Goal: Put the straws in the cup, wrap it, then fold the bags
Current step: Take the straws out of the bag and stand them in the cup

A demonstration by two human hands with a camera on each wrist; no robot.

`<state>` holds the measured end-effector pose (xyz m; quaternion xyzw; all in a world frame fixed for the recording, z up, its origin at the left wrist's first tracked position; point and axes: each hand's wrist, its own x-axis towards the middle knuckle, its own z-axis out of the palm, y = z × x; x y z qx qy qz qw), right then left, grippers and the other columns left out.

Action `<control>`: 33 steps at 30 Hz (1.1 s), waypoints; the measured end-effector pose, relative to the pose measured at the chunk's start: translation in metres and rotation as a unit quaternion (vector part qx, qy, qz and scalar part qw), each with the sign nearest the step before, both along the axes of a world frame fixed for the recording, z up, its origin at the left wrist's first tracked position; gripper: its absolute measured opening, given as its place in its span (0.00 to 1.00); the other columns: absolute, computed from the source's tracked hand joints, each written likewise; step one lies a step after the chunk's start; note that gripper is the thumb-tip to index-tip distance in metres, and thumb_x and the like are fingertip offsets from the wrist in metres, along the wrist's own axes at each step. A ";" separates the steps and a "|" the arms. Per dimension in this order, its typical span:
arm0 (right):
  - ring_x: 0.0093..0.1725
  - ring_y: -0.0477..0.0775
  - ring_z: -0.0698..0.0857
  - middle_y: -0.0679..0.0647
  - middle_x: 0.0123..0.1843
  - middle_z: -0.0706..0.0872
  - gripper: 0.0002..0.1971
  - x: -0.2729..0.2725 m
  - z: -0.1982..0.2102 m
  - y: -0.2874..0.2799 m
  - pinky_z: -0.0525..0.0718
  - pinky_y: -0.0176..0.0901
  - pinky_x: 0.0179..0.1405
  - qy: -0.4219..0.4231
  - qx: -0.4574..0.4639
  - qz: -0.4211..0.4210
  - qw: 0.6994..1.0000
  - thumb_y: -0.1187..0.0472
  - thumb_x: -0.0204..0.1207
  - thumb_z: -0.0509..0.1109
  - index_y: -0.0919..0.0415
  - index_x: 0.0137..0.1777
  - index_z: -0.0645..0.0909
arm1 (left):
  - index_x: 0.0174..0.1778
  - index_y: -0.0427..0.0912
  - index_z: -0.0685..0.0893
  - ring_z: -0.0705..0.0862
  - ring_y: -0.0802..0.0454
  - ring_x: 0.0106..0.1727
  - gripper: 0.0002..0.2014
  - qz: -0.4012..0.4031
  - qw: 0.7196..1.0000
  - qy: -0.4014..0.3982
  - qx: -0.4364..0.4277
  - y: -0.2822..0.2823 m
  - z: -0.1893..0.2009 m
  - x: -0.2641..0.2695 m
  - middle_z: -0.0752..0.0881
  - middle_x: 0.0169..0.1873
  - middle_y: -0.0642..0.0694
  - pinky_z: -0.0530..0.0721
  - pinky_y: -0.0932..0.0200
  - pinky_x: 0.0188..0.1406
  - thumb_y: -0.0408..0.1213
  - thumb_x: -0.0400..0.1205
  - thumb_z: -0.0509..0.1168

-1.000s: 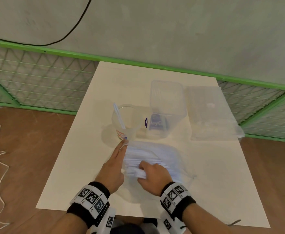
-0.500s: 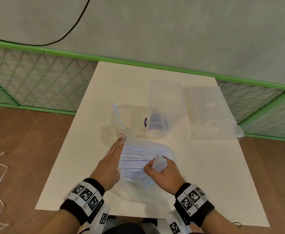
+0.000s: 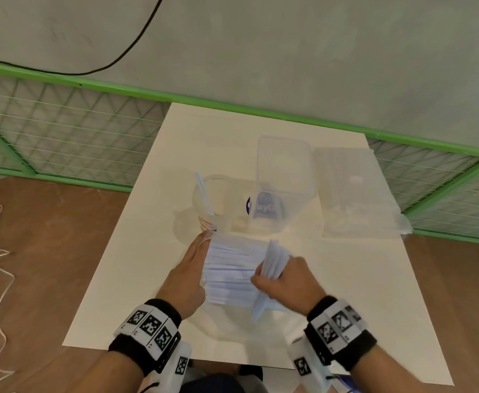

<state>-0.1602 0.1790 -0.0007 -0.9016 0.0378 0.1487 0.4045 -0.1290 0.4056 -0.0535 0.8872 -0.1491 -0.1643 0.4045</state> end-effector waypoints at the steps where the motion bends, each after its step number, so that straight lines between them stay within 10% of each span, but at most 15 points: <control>1: 0.31 0.46 0.87 0.52 0.31 0.90 0.08 0.009 0.020 -0.001 0.85 0.43 0.38 -0.013 0.004 -0.010 1.000 0.58 0.71 0.76 0.61 0.34 0.87 | 0.84 0.57 0.49 0.61 0.63 0.79 0.53 0.001 1.000 0.003 0.002 0.000 0.000 -0.001 0.45 0.82 0.70 0.72 0.66 0.69 0.14 0.66 0.56; 10: 0.28 0.49 0.90 0.53 0.32 0.91 0.05 0.112 0.173 0.025 0.90 0.45 0.34 -0.243 0.050 -0.045 0.968 0.57 0.66 0.79 0.58 0.36 0.88 | 0.83 0.61 0.48 0.71 0.54 0.75 0.53 0.001 1.000 0.028 0.000 0.003 0.006 -0.005 0.42 0.80 0.73 0.77 0.59 0.68 0.16 0.66 0.55; 16: 0.32 0.50 0.91 0.57 0.40 0.92 0.15 0.170 0.144 0.051 0.91 0.47 0.37 -0.186 -0.031 -0.029 0.982 0.53 0.67 0.80 0.64 0.45 0.87 | 0.84 0.57 0.49 0.67 0.56 0.77 0.51 -0.006 1.000 0.025 0.011 0.004 0.010 -0.005 0.43 0.81 0.71 0.76 0.59 0.70 0.17 0.66 0.56; 20: 0.48 0.52 0.90 0.55 0.62 0.85 0.39 0.177 0.124 0.054 0.91 0.40 0.36 -0.052 -0.058 0.007 0.997 0.43 0.62 0.84 0.61 0.70 0.77 | 0.84 0.57 0.48 0.71 0.53 0.75 0.51 -0.003 0.999 0.034 0.016 0.005 0.012 -0.005 0.42 0.81 0.71 0.78 0.60 0.65 0.18 0.67 0.56; 23: 0.68 0.53 0.80 0.52 0.76 0.75 0.53 0.170 0.138 0.047 0.85 0.46 0.60 -0.095 -0.081 0.015 0.992 0.37 0.59 0.83 0.55 0.82 0.63 | 0.83 0.59 0.48 0.77 0.50 0.69 0.51 -0.004 0.999 0.035 0.020 0.005 0.010 -0.005 0.41 0.80 0.74 0.81 0.60 0.59 0.18 0.67 0.56; 29: 0.39 0.47 0.87 0.44 0.45 0.88 0.14 0.102 0.144 0.041 0.85 0.47 0.49 -0.332 -0.037 0.032 0.942 0.60 0.69 0.68 0.52 0.54 0.82 | 0.83 0.61 0.47 0.72 0.50 0.75 0.53 -0.010 1.000 0.021 0.006 0.001 0.008 -0.005 0.41 0.80 0.74 0.80 0.52 0.68 0.17 0.65 0.54; 33: 0.42 0.54 0.86 0.50 0.43 0.88 0.13 0.038 0.071 0.051 0.84 0.49 0.46 -0.208 -0.140 0.170 0.953 0.65 0.68 0.61 0.54 0.48 0.84 | 0.84 0.57 0.46 0.70 0.54 0.76 0.52 -0.009 1.000 0.014 0.007 -0.005 0.008 -0.005 0.40 0.80 0.73 0.76 0.58 0.70 0.16 0.66 0.54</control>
